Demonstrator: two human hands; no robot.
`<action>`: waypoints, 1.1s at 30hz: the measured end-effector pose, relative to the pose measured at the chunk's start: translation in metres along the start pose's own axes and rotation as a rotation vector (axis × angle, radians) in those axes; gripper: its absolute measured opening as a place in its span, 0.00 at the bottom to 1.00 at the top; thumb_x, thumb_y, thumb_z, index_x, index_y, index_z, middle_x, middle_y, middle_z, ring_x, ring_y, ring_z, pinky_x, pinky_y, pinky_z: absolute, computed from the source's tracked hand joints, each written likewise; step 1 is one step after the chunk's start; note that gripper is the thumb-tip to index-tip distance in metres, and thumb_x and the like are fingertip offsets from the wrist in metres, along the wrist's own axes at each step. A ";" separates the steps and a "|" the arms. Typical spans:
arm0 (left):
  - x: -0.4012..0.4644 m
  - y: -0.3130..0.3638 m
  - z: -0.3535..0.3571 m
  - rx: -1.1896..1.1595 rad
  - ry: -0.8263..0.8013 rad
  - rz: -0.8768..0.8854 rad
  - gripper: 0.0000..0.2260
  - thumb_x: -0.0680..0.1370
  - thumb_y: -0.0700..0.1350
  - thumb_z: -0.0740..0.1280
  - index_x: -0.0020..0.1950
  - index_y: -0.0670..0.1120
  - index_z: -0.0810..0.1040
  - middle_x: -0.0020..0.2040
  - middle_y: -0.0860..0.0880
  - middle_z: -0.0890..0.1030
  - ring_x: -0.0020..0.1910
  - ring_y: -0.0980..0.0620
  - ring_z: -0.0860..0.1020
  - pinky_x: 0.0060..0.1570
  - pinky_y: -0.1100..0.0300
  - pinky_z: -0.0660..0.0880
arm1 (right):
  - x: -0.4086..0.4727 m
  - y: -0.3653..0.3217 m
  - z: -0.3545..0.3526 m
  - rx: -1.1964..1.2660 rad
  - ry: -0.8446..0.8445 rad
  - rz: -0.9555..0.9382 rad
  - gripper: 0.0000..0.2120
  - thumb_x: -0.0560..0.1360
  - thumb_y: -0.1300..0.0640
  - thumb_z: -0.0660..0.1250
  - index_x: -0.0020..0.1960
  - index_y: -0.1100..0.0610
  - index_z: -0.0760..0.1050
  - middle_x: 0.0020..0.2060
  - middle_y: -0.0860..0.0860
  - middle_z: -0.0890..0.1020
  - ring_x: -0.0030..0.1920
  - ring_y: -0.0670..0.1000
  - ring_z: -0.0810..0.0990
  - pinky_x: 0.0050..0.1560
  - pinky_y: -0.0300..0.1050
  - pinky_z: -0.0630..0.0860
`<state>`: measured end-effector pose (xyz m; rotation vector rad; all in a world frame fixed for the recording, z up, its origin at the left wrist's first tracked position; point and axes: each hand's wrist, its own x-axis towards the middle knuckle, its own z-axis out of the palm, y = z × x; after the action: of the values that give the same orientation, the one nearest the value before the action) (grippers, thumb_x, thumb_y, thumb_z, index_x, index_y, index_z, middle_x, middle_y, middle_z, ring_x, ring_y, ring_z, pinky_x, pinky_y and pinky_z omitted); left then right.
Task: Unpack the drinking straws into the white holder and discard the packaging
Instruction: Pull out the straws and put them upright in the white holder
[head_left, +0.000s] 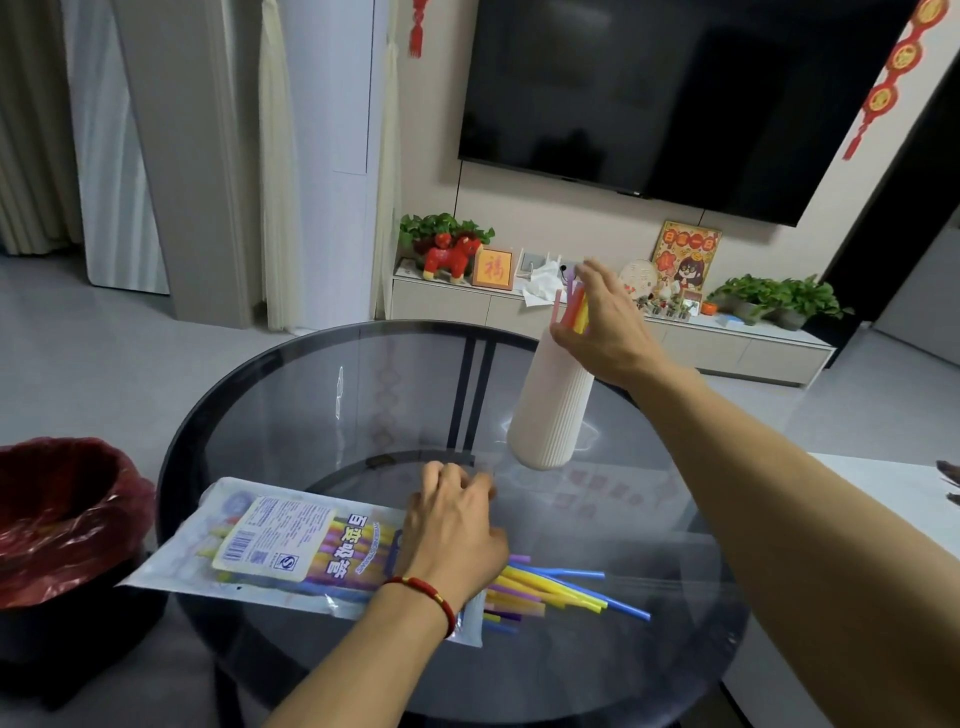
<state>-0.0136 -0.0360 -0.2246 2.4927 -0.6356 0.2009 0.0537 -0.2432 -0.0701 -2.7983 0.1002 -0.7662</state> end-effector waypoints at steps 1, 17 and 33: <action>-0.001 -0.002 0.000 -0.002 0.001 0.005 0.17 0.73 0.45 0.65 0.62 0.52 0.74 0.60 0.50 0.72 0.65 0.49 0.64 0.61 0.55 0.70 | 0.000 -0.001 0.001 0.003 0.032 -0.001 0.35 0.78 0.53 0.72 0.79 0.62 0.62 0.79 0.60 0.64 0.76 0.63 0.67 0.74 0.56 0.68; -0.012 -0.038 -0.020 0.230 -0.331 0.146 0.42 0.68 0.71 0.58 0.78 0.53 0.55 0.76 0.50 0.64 0.76 0.47 0.58 0.74 0.39 0.54 | -0.079 -0.006 -0.006 0.039 0.126 -0.206 0.08 0.77 0.60 0.71 0.56 0.56 0.82 0.54 0.55 0.85 0.48 0.51 0.80 0.50 0.48 0.80; -0.027 -0.033 -0.007 0.276 -0.430 0.282 0.34 0.72 0.73 0.57 0.76 0.67 0.56 0.80 0.53 0.54 0.80 0.50 0.48 0.73 0.30 0.36 | -0.229 0.019 0.080 -0.145 -0.474 -0.342 0.11 0.85 0.48 0.59 0.58 0.56 0.71 0.52 0.54 0.76 0.47 0.55 0.74 0.47 0.52 0.72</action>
<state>-0.0218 0.0029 -0.2415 2.7231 -1.2106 -0.1630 -0.1027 -0.2149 -0.2550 -3.0901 -0.4295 -0.1395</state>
